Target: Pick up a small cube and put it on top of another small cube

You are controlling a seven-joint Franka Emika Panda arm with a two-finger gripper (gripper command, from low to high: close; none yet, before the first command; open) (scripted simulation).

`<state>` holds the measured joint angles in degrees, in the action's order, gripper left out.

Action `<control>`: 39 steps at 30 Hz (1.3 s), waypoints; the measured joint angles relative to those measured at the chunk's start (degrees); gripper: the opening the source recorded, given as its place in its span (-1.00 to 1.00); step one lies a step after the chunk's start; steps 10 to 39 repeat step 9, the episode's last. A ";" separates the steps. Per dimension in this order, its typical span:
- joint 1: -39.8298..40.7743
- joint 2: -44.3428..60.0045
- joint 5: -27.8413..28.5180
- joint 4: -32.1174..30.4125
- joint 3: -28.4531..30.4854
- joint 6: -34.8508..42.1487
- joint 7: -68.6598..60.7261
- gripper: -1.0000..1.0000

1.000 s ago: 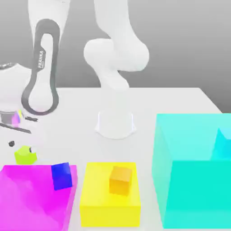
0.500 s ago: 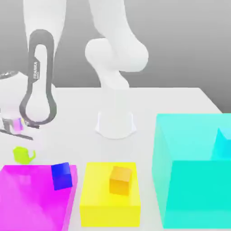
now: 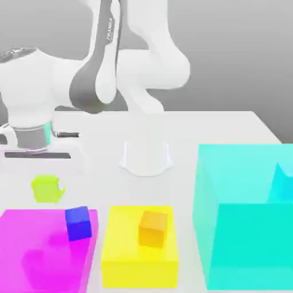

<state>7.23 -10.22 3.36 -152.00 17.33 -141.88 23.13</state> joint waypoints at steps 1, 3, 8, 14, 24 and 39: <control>-0.69 0.23 0.18 0.16 -0.89 -0.13 0.67 -1.00; -1.35 2.87 -0.62 -0.18 -1.49 -3.06 0.48 -1.00; -1.86 7.76 -2.32 -1.06 -1.52 -8.73 -0.68 1.00; -1.86 7.76 -2.32 -1.06 -1.52 -8.73 -0.68 1.00; -1.86 7.76 -2.32 -1.06 -1.52 -8.73 -0.68 1.00; -1.86 7.76 -2.32 -1.06 -1.52 -8.73 -0.68 1.00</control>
